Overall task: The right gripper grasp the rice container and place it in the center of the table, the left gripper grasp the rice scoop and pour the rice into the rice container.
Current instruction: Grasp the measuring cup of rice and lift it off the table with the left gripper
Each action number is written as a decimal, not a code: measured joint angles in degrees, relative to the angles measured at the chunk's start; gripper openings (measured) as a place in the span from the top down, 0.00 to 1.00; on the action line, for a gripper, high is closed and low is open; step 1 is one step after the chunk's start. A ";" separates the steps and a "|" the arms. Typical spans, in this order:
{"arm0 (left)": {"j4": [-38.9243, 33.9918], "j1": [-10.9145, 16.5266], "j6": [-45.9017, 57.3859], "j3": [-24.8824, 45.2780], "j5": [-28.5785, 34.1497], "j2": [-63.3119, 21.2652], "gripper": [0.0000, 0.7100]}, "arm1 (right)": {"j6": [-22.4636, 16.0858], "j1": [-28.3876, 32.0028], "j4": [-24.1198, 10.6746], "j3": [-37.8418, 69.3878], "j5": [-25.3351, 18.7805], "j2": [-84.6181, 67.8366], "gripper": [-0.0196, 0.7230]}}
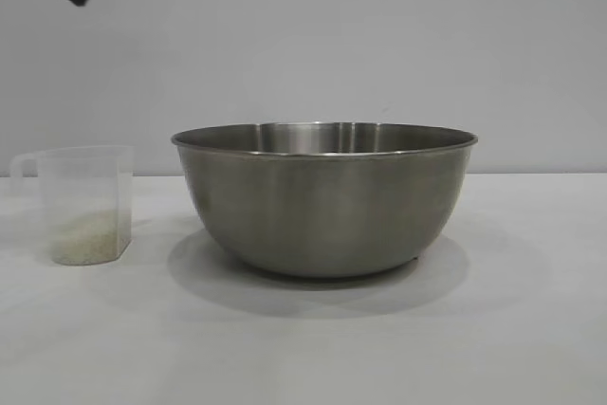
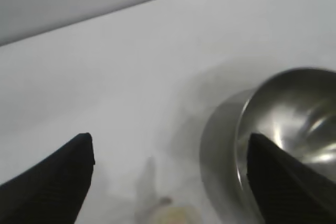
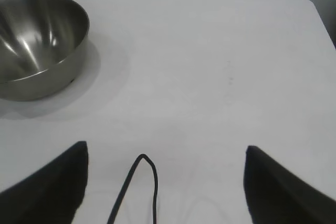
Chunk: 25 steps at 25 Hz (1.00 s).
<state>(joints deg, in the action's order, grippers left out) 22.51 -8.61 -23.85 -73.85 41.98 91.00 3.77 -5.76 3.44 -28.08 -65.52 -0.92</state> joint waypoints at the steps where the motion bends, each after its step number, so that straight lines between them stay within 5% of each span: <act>1: -4.30 0.00 2.91 0.00 3.18 -0.91 0.25 | 0.00 0.00 0.00 0.00 0.00 0.00 0.27; 5: -14.39 0.00 11.01 1.14 9.99 -4.87 0.25 | 0.00 0.00 0.00 0.00 0.00 0.00 0.27; 10: -17.25 0.00 13.97 9.83 8.30 -12.18 0.25 | 0.00 0.00 0.00 0.00 0.00 0.00 0.27; 18: -14.10 -0.09 14.54 32.20 -8.87 -25.73 0.25 | 0.00 0.00 0.00 0.00 0.00 0.00 0.27; 25: -8.26 -5.17 14.68 48.27 -27.05 -37.43 0.25 | 0.00 0.00 0.00 0.00 0.00 0.00 0.27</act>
<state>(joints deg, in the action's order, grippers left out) 14.25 -13.79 -9.17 -25.58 14.93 53.57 3.77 -5.76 3.44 -28.08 -65.52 -0.92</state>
